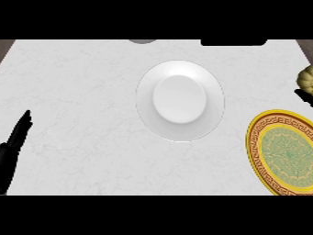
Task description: Pick the squash from the plate and place it in the plate
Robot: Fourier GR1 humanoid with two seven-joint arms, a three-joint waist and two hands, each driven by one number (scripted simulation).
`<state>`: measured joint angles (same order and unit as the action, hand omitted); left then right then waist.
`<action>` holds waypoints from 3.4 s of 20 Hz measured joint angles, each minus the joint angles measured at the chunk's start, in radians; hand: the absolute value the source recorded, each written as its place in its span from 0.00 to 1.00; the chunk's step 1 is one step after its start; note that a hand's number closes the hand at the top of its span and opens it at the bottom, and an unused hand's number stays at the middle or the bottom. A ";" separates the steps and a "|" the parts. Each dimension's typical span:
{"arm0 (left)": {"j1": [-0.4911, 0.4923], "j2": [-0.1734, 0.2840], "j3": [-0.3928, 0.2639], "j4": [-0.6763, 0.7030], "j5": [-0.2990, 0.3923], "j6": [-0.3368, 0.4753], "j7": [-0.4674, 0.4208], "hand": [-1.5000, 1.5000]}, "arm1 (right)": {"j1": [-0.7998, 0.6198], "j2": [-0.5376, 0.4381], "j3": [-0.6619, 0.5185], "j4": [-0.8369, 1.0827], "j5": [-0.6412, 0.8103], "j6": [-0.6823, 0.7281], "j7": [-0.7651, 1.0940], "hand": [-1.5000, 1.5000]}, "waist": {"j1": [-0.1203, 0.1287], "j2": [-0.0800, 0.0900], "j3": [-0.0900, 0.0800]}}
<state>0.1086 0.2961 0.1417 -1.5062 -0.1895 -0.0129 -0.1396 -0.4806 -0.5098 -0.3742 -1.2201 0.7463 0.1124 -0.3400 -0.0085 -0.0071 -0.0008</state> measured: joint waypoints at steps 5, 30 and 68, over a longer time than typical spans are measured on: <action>-0.015 -0.020 -0.006 0.018 -0.015 0.013 -0.006 0.50 | -0.005 0.065 0.062 -0.210 -0.058 0.112 0.107 1.00 | 0.001 0.002 0.000; -0.047 -0.050 -0.004 0.031 -0.050 0.000 -0.009 0.50 | -0.333 0.479 0.405 0.146 0.086 0.015 0.483 1.00 | 0.026 0.011 0.001; -0.042 -0.048 0.035 0.008 -0.048 -0.037 0.006 0.50 | -0.222 0.147 -0.039 0.479 -0.633 -0.058 -0.013 0.00 | 0.015 0.010 0.002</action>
<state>0.0670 0.2477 0.1765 -1.4984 -0.2375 -0.0504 -0.1341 -0.7027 -0.3624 -0.4136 -0.7412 0.1133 0.0547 -0.3526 0.0069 0.0032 0.0008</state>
